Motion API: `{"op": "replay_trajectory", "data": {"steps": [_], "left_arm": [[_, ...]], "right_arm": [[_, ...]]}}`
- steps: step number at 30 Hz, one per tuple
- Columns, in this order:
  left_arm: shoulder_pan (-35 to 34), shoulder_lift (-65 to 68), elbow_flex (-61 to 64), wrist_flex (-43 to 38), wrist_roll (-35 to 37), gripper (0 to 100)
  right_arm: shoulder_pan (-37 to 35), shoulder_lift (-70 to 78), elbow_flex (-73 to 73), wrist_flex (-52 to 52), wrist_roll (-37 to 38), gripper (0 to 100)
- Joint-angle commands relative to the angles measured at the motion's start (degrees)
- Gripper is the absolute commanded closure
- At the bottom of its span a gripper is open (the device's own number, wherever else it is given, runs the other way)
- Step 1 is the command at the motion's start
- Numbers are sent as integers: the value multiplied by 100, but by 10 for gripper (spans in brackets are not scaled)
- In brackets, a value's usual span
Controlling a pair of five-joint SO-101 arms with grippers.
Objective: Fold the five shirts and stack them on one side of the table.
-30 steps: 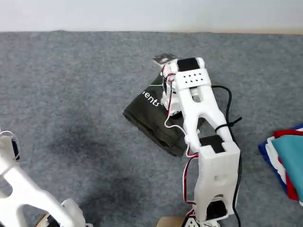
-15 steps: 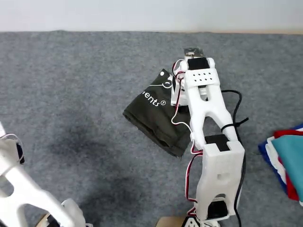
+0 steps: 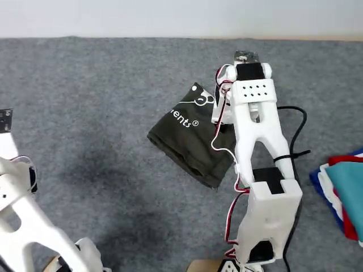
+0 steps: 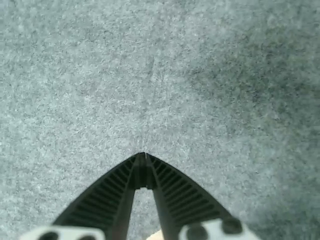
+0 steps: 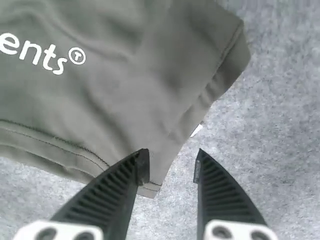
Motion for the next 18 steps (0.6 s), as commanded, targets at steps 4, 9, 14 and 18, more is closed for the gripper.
{"op": "replay_trajectory", "data": {"steps": [4, 9, 14, 18], "left_arm": [[53, -123, -22, 18, -79, 998], [53, -123, -48, 18, -88, 998], [53, -123, -40, -9, -88, 998], [53, -114, -13, -114, -88, 998]], "right_arm": [[119, -303, 316, -435, -237, 834], [119, -1209, 1398, -708, -141, 834], [127, -2281, 3015, -1499, 149, 834], [127, -2422, 4185, -2747, 97, 834]]}}
